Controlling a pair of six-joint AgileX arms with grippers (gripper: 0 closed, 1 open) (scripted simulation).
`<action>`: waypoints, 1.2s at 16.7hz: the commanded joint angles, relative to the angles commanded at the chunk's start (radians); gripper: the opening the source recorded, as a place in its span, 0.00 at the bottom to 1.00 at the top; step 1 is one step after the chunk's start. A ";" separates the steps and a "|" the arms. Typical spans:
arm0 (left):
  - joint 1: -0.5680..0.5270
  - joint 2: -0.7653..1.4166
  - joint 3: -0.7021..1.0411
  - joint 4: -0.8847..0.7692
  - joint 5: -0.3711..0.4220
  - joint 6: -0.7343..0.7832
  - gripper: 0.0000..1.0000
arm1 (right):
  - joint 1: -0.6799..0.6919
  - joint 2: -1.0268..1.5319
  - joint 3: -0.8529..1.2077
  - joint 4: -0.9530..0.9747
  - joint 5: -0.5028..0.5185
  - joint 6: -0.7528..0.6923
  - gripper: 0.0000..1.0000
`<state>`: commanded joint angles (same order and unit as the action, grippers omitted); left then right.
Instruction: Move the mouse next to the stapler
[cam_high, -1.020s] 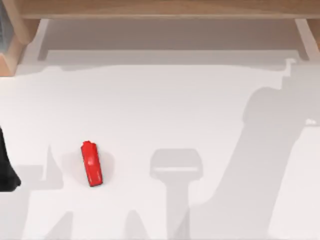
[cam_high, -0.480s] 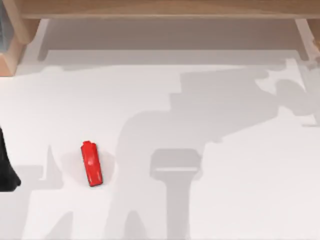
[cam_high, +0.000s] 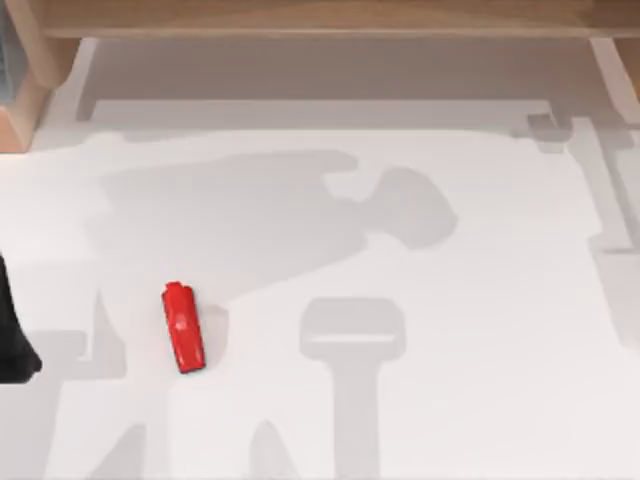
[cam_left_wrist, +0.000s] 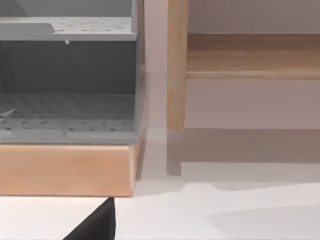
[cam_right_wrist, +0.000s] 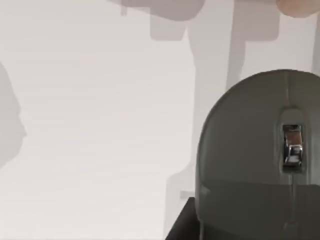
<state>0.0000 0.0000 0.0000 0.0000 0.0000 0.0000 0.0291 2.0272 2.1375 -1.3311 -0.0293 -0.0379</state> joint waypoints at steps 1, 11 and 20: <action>0.000 0.000 0.000 0.000 0.000 0.000 1.00 | 0.041 -0.004 -0.012 0.006 0.006 0.049 0.00; 0.000 0.000 0.000 0.000 0.000 0.000 1.00 | 0.498 0.110 -0.083 0.101 0.072 0.582 0.00; 0.000 0.000 0.000 0.000 0.000 0.000 1.00 | 0.806 0.315 -0.116 0.181 0.106 0.908 0.00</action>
<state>0.0000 0.0000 0.0000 0.0000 0.0000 0.0000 0.8350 2.3425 2.0210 -1.1501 0.0769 0.8696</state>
